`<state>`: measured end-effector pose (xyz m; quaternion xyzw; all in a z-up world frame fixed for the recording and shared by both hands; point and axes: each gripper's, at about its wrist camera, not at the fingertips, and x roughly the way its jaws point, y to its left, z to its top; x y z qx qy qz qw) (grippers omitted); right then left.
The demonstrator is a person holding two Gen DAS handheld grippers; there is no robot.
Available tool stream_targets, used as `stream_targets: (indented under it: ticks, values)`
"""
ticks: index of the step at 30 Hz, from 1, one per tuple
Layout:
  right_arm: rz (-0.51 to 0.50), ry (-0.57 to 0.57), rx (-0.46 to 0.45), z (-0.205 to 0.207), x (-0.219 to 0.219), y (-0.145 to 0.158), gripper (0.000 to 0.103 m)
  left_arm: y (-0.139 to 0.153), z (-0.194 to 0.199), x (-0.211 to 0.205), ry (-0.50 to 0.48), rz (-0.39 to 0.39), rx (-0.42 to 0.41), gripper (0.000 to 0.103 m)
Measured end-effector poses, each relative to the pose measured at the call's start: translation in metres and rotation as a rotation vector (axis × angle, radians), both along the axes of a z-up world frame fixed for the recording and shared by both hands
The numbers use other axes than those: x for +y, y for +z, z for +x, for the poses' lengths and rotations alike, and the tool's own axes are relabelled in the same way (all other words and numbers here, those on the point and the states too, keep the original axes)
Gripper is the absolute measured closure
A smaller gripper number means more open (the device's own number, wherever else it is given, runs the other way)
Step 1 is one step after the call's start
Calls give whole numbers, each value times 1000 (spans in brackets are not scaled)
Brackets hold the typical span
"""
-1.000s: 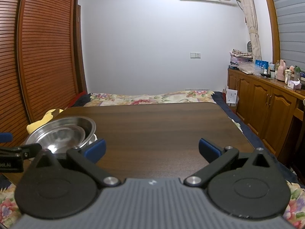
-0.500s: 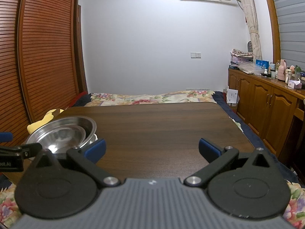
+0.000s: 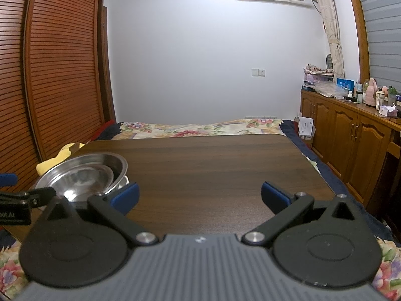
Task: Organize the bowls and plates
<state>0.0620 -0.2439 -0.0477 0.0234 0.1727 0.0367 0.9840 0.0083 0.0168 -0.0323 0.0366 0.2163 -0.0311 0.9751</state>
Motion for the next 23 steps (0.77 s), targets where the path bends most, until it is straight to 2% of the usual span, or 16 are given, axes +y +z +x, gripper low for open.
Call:
stream_targets:
  ticks: [23]
  values:
    - [1, 1, 1, 0, -1, 0, 0, 0, 0, 0, 0, 1, 2, 0]
